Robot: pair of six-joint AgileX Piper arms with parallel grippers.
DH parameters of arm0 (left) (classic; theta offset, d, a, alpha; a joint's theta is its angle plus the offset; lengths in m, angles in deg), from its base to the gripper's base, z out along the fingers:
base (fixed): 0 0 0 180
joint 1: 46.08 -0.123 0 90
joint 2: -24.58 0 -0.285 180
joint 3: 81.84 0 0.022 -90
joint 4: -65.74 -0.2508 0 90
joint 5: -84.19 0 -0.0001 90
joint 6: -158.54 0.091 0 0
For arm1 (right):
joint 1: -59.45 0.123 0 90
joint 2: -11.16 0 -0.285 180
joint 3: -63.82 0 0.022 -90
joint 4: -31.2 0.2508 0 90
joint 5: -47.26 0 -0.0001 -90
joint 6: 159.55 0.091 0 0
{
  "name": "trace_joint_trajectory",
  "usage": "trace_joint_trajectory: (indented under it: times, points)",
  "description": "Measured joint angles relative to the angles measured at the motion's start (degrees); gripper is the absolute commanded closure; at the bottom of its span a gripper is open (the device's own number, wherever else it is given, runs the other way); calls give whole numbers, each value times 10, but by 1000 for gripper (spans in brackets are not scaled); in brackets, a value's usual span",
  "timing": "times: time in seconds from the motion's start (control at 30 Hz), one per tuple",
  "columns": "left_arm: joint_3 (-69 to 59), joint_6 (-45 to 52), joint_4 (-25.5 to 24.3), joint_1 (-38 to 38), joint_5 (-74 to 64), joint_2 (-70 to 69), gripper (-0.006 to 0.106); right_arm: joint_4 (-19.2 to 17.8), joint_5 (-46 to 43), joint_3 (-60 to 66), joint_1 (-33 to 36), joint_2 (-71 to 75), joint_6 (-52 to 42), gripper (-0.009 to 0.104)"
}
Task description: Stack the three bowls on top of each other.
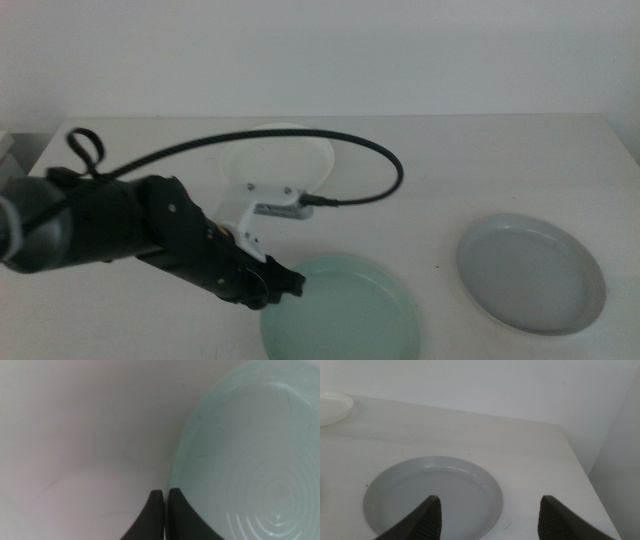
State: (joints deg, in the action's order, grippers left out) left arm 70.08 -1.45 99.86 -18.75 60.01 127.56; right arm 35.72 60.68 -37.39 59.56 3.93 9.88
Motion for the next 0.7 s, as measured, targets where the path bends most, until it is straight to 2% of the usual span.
trace_joint_trajectory:
  times: [0.33, 0.5, 0.6, 0.7]
  points:
    - [0, 0, 18, 33, 25, 41, 100, 0, 0, 0, 0, 0, 0, 45]
    - [0, 0, 28, 34, 27, 45, 91, 0, 0, 0, 0, 0, 0, 45]
    - [0, 10, 30, 35, 28, 45, 70, 0, 0, 0, 0, 0, 0, 45]
    - [0, 21, 30, 34, 27, 45, 33, 0, 0, 0, 0, 0, 0, 45]
